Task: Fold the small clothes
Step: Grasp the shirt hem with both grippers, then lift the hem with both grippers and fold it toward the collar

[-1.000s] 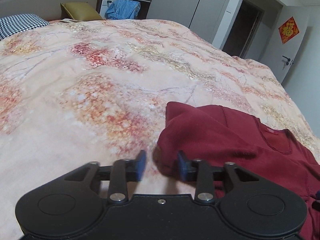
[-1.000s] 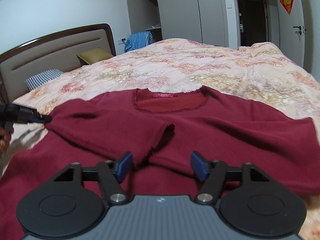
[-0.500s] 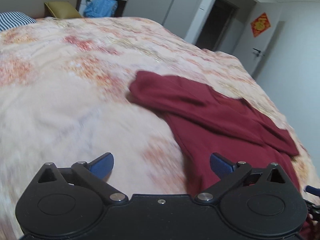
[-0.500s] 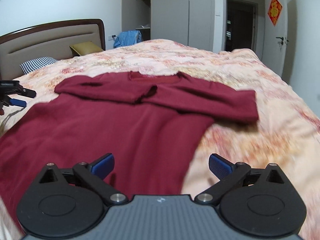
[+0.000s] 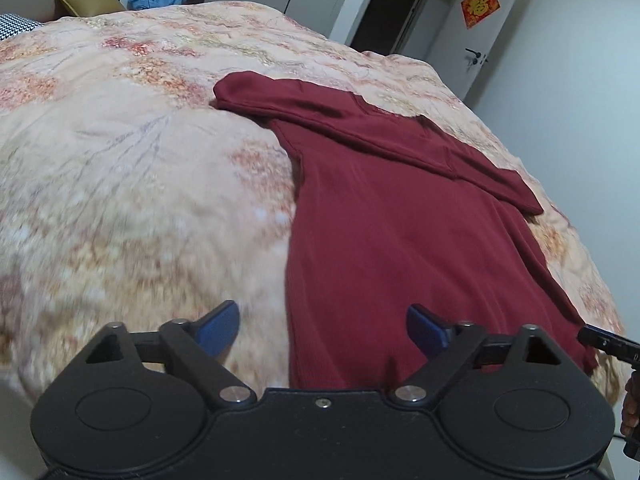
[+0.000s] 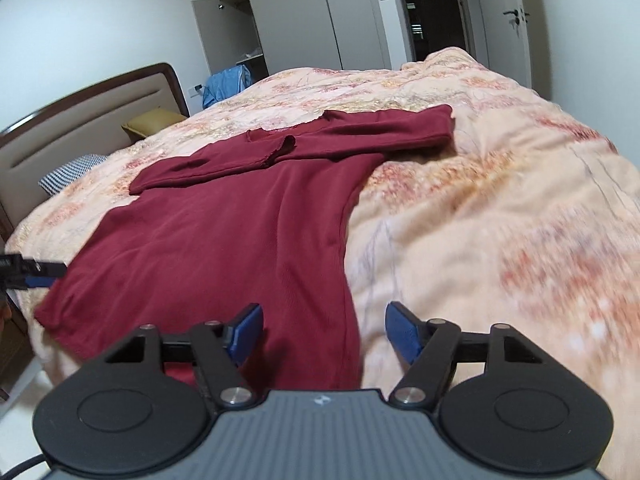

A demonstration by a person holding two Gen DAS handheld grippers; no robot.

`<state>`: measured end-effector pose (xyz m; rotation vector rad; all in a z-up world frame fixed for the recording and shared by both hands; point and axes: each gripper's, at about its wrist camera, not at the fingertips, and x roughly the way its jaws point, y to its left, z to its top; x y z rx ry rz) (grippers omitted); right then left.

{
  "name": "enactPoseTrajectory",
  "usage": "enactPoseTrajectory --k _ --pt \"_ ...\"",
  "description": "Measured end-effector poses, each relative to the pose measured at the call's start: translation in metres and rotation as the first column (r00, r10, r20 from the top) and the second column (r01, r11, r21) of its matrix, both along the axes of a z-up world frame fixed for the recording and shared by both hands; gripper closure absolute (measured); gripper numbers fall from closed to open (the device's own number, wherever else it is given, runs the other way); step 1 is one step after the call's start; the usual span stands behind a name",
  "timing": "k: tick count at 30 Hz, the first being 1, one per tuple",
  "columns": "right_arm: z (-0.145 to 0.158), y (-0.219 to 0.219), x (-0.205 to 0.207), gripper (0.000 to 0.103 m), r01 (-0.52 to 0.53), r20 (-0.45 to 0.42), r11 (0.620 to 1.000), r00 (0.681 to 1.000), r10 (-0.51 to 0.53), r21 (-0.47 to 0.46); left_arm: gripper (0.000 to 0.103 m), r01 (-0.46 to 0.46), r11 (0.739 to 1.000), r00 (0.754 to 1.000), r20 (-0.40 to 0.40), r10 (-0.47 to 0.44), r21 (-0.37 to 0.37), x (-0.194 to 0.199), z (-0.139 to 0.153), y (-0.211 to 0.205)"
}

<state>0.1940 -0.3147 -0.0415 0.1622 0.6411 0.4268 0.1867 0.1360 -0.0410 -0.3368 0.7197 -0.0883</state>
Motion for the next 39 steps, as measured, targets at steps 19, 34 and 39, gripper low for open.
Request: enactPoseTrajectory --k 19,34,39 --pt "0.041 -0.018 -0.056 0.097 -0.011 0.053 0.999 0.999 0.009 0.038 0.099 -0.026 0.998 0.999 0.028 0.024 0.063 -0.053 0.043 -0.009" --pt "0.013 0.034 -0.071 0.034 -0.161 0.187 0.903 0.949 0.252 -0.399 0.012 -0.023 0.974 1.0 0.026 0.017 0.227 -0.05 0.022 -0.031" --pt "-0.002 0.083 -0.087 0.029 -0.314 0.189 0.743 0.841 0.506 -0.591 0.001 0.024 0.944 0.996 0.078 -0.053 0.33 -0.048 0.027 -0.057"
